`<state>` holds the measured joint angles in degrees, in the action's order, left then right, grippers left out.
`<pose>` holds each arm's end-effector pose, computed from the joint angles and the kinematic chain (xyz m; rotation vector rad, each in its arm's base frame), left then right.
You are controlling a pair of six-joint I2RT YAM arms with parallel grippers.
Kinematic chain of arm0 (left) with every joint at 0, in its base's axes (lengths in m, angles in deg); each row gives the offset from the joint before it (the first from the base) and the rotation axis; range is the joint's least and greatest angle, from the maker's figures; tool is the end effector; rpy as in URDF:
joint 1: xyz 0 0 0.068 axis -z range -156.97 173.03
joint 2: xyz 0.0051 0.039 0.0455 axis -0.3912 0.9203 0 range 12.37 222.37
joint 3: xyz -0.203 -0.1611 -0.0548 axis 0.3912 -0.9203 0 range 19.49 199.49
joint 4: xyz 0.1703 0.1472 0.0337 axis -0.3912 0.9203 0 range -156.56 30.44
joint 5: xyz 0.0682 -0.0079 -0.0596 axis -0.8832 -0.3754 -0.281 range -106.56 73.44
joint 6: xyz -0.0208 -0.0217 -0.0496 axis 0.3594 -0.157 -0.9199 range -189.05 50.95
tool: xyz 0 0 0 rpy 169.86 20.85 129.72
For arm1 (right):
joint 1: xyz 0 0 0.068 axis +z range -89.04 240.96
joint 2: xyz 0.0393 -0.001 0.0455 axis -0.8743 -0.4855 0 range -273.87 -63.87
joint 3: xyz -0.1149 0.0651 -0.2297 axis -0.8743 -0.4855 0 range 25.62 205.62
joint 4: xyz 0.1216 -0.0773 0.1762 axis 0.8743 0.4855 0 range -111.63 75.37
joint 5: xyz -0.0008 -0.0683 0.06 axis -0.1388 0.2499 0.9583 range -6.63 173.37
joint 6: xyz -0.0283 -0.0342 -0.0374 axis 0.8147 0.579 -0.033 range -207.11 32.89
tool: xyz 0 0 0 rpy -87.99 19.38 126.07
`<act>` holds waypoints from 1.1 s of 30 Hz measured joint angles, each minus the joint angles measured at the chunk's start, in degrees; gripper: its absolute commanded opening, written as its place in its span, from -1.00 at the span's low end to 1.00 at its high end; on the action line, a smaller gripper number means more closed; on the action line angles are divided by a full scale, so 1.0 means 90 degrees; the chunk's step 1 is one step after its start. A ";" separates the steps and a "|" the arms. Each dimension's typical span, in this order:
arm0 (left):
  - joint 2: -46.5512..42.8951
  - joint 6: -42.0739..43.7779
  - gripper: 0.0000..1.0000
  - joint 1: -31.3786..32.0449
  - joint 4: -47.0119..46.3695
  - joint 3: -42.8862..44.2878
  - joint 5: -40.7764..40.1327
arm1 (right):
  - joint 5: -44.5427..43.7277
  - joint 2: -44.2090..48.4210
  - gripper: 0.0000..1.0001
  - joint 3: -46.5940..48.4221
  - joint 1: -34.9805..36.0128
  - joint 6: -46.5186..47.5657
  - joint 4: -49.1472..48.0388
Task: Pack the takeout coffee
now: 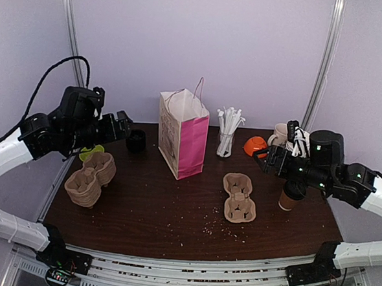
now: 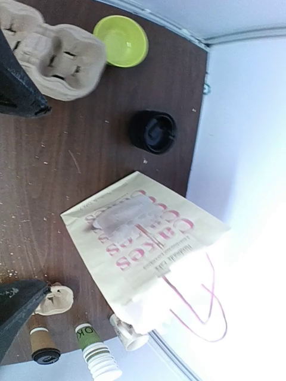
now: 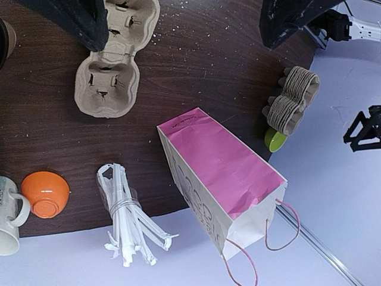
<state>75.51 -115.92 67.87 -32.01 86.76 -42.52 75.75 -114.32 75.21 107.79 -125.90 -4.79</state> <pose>0.1575 -0.1310 0.3602 -0.3091 2.0608 -0.5172 0.1246 0.1247 0.3327 -0.0427 1.9779 0.8843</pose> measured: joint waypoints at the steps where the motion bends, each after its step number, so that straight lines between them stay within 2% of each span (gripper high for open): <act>1: 0.0202 0.0155 0.96 0.0002 -0.0058 0.0223 0.0002 | 0.0002 -0.0027 0.81 0.0000 0.0000 0.0005 -0.0012; 9: 0.2431 0.1146 0.88 0.0002 -0.0464 0.2225 0.0039 | 0.0005 -0.0233 0.82 0.0000 -0.0010 0.0036 -0.0109; 16: 0.3857 0.1953 0.63 -0.0002 -0.0347 0.3806 0.0002 | 0.0012 -0.0403 0.82 0.0097 -0.0063 0.0153 -0.0141; 23: 0.4673 0.2679 0.19 -0.0117 -0.0238 0.5076 -0.0056 | 0.0012 -0.0493 0.82 0.0199 -0.0119 0.0231 -0.0226; 28: 0.5056 0.3041 0.13 -0.0158 -0.0100 0.5547 -0.0073 | 0.0012 -0.0532 0.83 0.0206 -0.0170 0.0294 -0.0236; 33: 0.5326 0.3269 -0.11 -0.0187 0.0032 0.5625 -0.0022 | 0.0012 -0.0537 0.83 0.0228 -0.0211 0.0308 -0.0233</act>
<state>123.44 -86.50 66.19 -31.73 137.38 -42.71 75.86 -119.15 77.26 105.88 -123.12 -6.89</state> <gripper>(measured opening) 0.518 0.913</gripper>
